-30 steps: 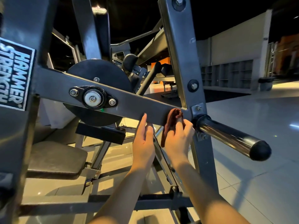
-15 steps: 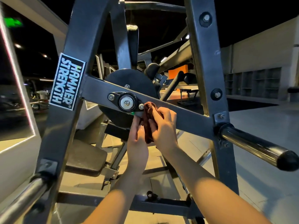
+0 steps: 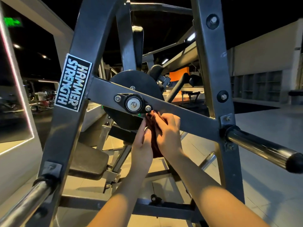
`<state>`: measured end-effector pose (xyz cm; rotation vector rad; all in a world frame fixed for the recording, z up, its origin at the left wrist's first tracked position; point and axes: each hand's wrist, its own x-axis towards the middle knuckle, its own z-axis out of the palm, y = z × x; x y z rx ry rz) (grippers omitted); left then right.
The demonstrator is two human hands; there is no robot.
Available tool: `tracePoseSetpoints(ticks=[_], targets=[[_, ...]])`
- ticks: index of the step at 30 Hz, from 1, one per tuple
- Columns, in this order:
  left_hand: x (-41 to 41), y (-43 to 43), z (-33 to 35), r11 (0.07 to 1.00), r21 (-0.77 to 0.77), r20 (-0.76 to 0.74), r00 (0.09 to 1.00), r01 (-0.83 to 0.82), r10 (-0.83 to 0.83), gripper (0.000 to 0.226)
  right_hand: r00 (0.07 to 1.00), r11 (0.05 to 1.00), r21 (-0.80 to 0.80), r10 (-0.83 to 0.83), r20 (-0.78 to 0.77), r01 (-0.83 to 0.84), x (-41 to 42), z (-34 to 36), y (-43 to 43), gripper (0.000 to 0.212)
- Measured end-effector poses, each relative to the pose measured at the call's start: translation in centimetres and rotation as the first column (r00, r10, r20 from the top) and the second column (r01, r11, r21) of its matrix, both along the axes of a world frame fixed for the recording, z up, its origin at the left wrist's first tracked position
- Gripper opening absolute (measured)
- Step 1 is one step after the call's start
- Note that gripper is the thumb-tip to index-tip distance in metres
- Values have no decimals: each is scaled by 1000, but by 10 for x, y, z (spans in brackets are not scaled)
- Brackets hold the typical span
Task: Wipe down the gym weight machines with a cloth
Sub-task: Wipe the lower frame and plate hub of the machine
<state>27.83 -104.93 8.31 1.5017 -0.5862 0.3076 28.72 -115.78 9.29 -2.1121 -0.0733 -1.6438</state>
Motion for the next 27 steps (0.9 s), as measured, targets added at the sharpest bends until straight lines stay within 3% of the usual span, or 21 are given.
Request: tracePoseSetpoints(ticks=[5, 14, 21, 27], targets=[[5, 6, 4, 996, -87, -30, 1000, 0, -2, 42, 1000, 999, -37, 17, -23, -17, 5, -7, -2, 41], [-2, 5, 11, 993, -111, -52, 998, -47, 42, 41, 999, 954, -299, -26, -42, 12, -6, 3, -15, 35], [2, 15, 10, 1000, -11, 51, 998, -27, 28, 44, 998, 996, -79, -53, -24, 51, -14, 8, -9, 47], [-6, 13, 14, 1000, 2, 11, 1000, -26, 26, 45, 991, 983, -176, -79, -104, 60, -19, 3, -6, 44]])
